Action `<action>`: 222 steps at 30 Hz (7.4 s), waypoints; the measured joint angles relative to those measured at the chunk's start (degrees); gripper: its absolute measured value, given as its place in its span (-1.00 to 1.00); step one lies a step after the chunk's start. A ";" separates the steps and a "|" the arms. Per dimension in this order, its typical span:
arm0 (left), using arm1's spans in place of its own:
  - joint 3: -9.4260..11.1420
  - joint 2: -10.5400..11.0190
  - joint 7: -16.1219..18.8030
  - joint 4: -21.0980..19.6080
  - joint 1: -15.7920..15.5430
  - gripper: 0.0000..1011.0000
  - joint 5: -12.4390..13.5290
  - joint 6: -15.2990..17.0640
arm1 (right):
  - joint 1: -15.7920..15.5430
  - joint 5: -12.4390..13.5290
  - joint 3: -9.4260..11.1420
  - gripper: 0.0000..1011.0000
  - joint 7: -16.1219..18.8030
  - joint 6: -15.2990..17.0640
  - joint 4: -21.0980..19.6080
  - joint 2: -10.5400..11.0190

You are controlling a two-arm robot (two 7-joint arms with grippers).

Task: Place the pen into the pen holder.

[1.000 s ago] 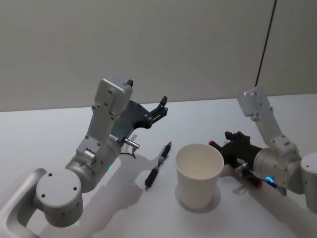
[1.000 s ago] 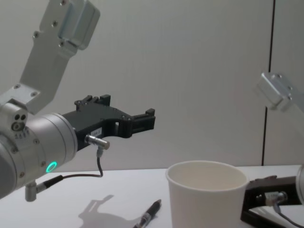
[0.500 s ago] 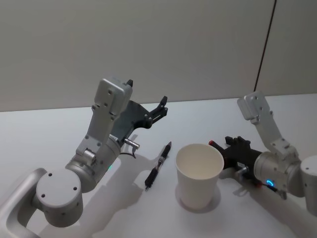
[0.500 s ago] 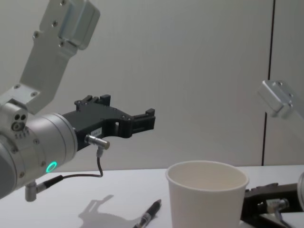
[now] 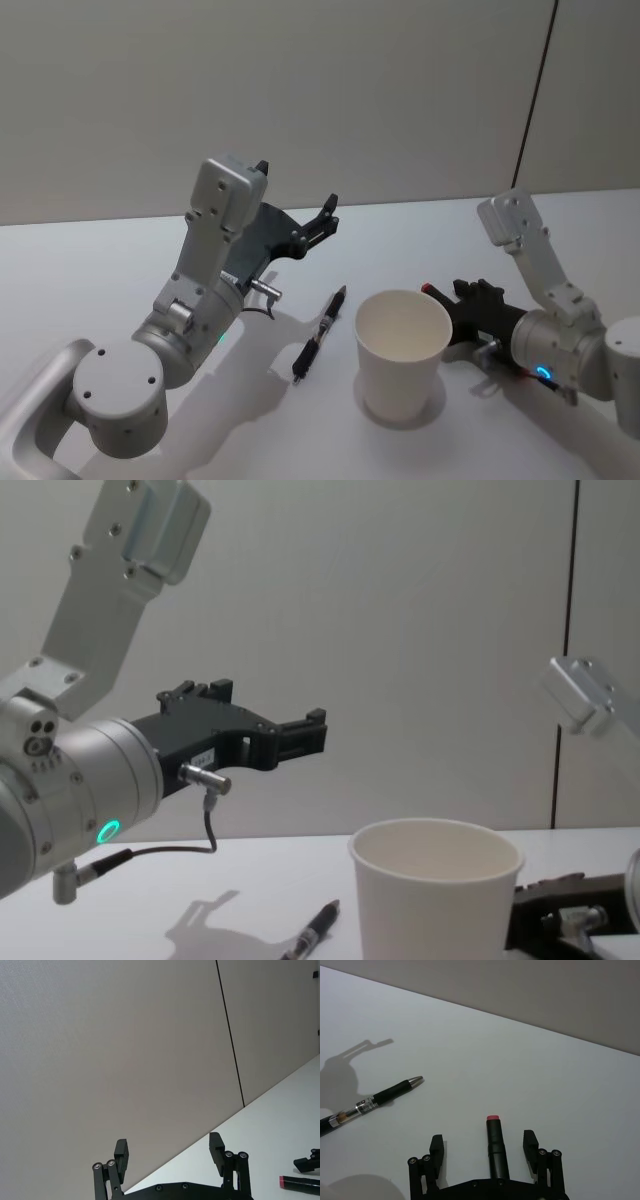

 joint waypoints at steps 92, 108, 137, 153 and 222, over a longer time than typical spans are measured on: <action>0.00 0.00 0.00 0.00 0.00 0.99 0.00 0.00 | -0.26 0.05 -0.90 -0.65 -4.83 -29.59 -1.05 -2.34; 0.00 0.00 0.00 0.00 0.00 0.99 0.00 0.00 | 0.13 -3.00 -1.57 -0.65 -3.46 -33.08 -4.35 -2.75; 0.00 0.00 0.00 0.00 0.00 0.99 0.00 0.00 | 1.25 -2.21 -5.40 -0.65 7.03 -43.72 -9.99 -5.64; 0.00 0.00 0.00 0.00 0.00 0.99 0.00 0.00 | -1.40 -3.68 -6.20 -0.65 5.03 -44.06 -9.93 -4.12; 0.00 0.00 0.00 0.00 0.00 0.99 0.00 0.00 | -4.60 -3.23 -6.73 -0.65 2.17 -45.03 -5.39 -1.92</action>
